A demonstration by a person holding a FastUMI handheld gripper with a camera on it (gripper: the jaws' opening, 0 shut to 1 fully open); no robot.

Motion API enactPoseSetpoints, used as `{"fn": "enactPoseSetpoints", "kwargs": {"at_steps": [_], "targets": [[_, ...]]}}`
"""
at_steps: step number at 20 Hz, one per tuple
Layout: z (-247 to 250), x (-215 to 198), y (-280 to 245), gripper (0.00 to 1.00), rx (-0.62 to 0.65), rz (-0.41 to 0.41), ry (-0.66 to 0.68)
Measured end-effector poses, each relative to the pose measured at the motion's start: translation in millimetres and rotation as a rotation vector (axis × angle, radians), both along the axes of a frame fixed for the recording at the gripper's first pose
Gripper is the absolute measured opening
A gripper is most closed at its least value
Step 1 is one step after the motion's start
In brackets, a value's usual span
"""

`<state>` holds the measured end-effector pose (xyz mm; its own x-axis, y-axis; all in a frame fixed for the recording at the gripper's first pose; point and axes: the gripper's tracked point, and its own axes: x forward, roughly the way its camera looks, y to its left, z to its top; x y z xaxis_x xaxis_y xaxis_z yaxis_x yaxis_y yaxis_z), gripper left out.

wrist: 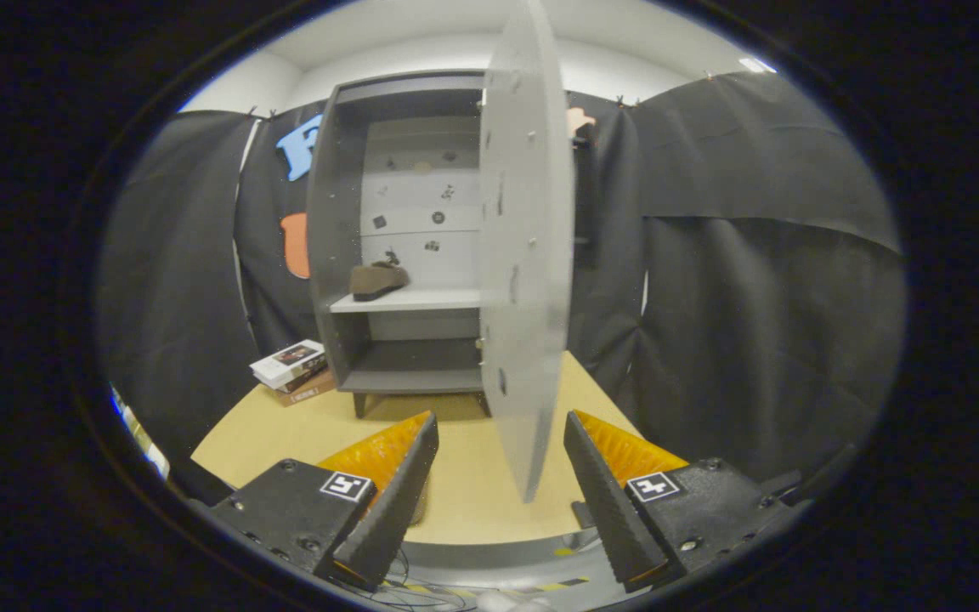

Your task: Open the shoe cabinet door, grab the shoes and put them into the shoe cabinet, then close the shoe cabinet door.

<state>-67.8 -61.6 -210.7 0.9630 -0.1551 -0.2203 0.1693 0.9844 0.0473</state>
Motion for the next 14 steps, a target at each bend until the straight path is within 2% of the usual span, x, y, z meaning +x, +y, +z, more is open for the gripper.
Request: {"fn": "enactPoseSetpoints", "kwargs": {"at_steps": [4,8,14], "targets": [[-48,37,66,0.95,-0.001,0.118,0.057],[-110,74,111,0.95,0.021,0.187,0.149],[-198,127,142,0.95,0.037,0.232,0.309]]}}
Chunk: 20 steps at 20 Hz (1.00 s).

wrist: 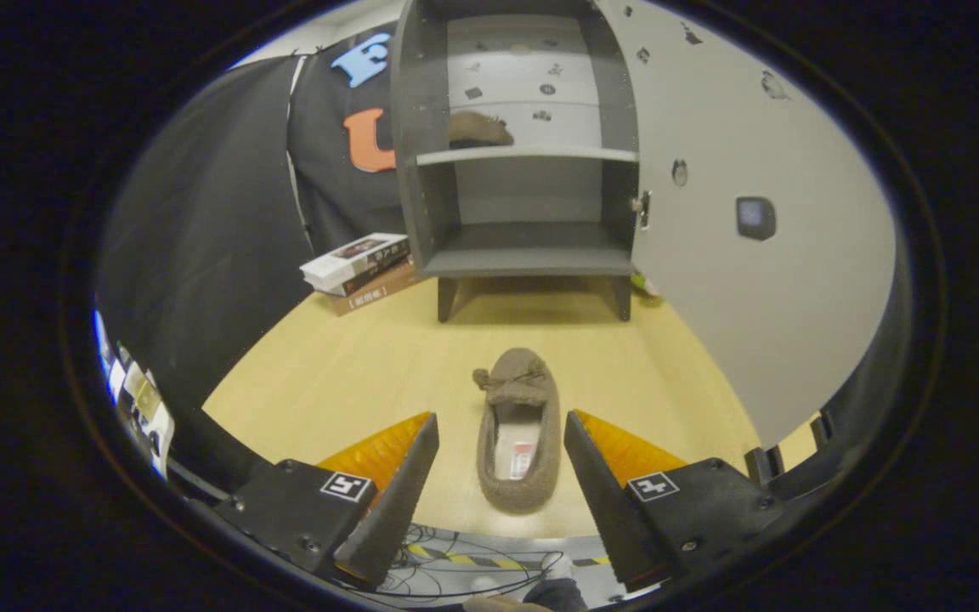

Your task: Open the shoe cabinet door, grab the shoes and put them into the shoe cabinet, then close the shoe cabinet door.

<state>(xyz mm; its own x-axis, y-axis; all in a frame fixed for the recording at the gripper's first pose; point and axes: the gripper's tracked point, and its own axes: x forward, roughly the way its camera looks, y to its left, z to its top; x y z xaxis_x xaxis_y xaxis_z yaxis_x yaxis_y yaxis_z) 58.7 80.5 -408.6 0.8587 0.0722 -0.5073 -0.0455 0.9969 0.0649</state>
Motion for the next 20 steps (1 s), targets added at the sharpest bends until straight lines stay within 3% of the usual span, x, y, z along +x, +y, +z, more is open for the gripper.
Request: {"fn": "enactPoseSetpoints", "kwargs": {"at_steps": [8,17,19,20], "targets": [[-70,60,18,0.95,-0.031,0.040,0.125],[-95,116,30,0.94,0.028,0.021,0.204],[-97,118,22,0.83,0.026,0.005,0.215],[-97,118,18,0.67,0.032,0.000,0.214]]}}
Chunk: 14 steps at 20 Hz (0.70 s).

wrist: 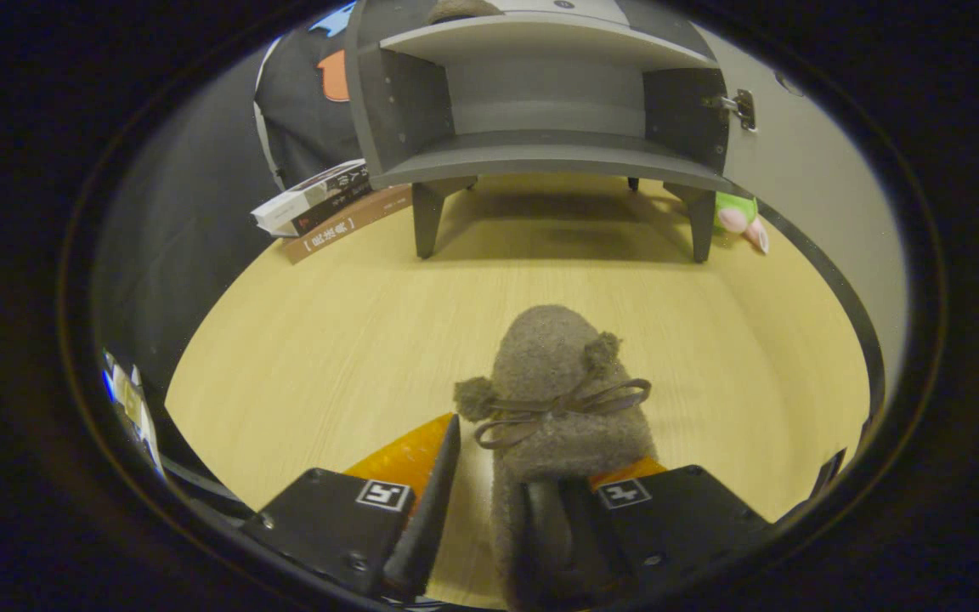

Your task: Open the shoe cabinet door, grab the shoes and put them into the shoe cabinet, then close the shoe cabinet door.

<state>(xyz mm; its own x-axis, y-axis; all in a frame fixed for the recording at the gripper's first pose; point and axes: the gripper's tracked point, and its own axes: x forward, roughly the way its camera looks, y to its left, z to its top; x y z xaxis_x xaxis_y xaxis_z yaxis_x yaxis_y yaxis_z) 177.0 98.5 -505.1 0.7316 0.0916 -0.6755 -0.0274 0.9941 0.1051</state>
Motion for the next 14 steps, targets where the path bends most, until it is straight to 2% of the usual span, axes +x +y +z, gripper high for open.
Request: {"fn": "enactPoseSetpoints", "kwargs": {"at_steps": [3,4,6,10,14], "targets": [[1,-6,3,0.19,0.042,0.034,0.027],[2,-4,3,0.11,0.040,0.042,0.028],[6,-8,2,0.07,0.036,0.052,0.027],[23,-19,-1,0.06,0.039,0.052,0.009],[68,-29,-3,0.06,0.049,0.058,-0.049]]}}
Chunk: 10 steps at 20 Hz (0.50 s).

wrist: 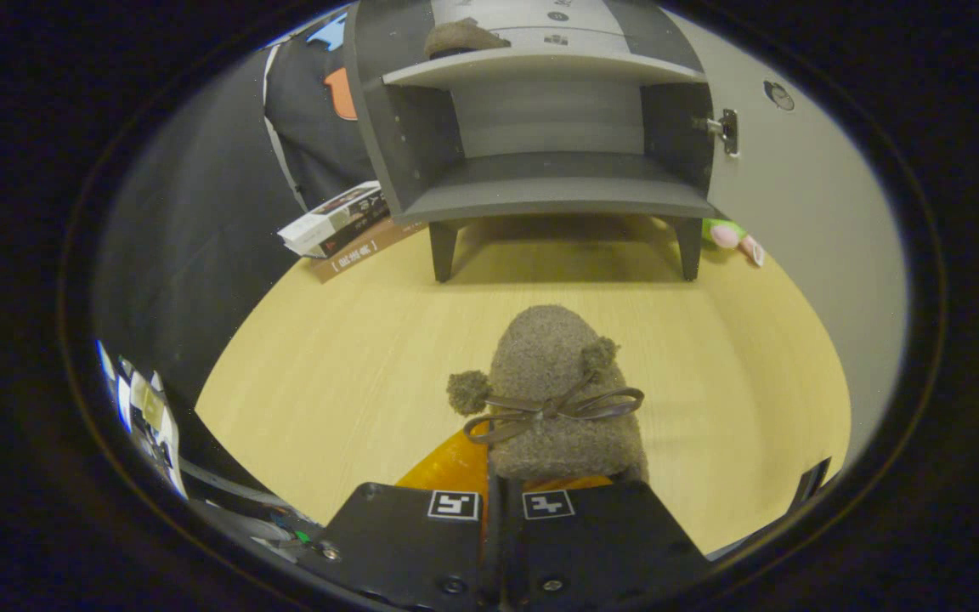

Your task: Open the shoe cabinet door, grab the shoes and put them into the shoe cabinet, then close the shoe cabinet door.

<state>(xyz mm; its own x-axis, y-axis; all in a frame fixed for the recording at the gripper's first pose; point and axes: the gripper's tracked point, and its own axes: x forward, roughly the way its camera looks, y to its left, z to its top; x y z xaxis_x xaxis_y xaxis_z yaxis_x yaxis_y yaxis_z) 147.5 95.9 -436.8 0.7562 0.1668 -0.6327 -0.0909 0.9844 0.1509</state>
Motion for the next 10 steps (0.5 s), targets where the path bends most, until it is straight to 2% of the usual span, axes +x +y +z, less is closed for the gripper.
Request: {"fn": "enactPoseSetpoints", "kwargs": {"at_steps": [6,10], "targets": [[100,1,-13,0.06,0.007,-0.035,-0.141],[174,15,-23,0.06,-0.047,-0.056,-0.272]]}}
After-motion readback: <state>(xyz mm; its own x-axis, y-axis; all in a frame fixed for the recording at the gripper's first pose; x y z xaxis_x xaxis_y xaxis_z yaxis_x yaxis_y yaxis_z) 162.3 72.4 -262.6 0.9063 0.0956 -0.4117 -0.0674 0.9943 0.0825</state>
